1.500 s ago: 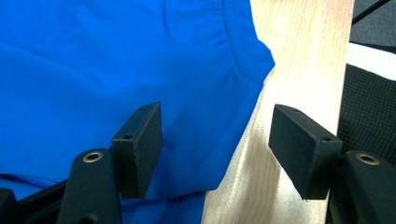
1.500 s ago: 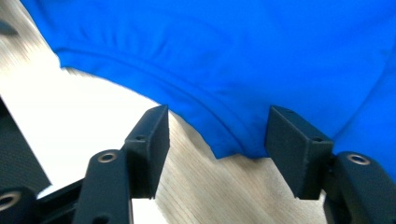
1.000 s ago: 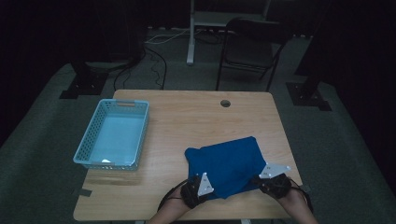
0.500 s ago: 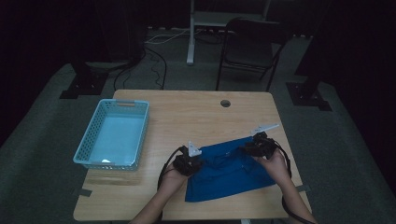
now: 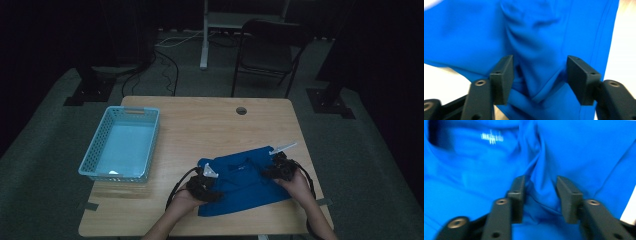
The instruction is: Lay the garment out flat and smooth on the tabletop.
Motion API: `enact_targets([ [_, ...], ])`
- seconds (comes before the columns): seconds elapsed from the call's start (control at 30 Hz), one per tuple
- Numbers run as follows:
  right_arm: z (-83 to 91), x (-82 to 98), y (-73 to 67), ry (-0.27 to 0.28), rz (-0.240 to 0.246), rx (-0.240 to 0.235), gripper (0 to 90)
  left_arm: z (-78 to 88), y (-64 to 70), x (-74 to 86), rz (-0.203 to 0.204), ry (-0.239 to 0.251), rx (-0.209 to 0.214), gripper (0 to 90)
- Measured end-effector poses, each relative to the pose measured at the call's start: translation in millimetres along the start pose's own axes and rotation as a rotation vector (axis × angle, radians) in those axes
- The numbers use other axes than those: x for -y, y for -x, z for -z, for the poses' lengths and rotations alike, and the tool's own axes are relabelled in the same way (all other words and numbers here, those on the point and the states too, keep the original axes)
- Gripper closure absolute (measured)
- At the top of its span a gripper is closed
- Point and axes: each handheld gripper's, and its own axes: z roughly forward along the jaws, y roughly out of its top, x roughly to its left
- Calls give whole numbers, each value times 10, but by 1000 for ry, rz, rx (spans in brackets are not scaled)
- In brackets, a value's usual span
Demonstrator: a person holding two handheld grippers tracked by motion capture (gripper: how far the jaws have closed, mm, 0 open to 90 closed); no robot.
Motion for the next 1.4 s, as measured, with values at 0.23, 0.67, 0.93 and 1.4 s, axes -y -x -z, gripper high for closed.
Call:
enact_targets([
  [0.23,131,331,-110,45,56,-22,736,77,69,200,-69,17,-29,532],
  [0.67,414,1128,-747,107,148,-93,779,413,316,679,-164,-26,46,717],
  [0.93,560,800,-740,128,175,-47,854,542,232,383,-197,13,49,798],
  [1.4,741,-871,168,284,-194,61,496,563,-798,-670,119,166,-316,357],
])
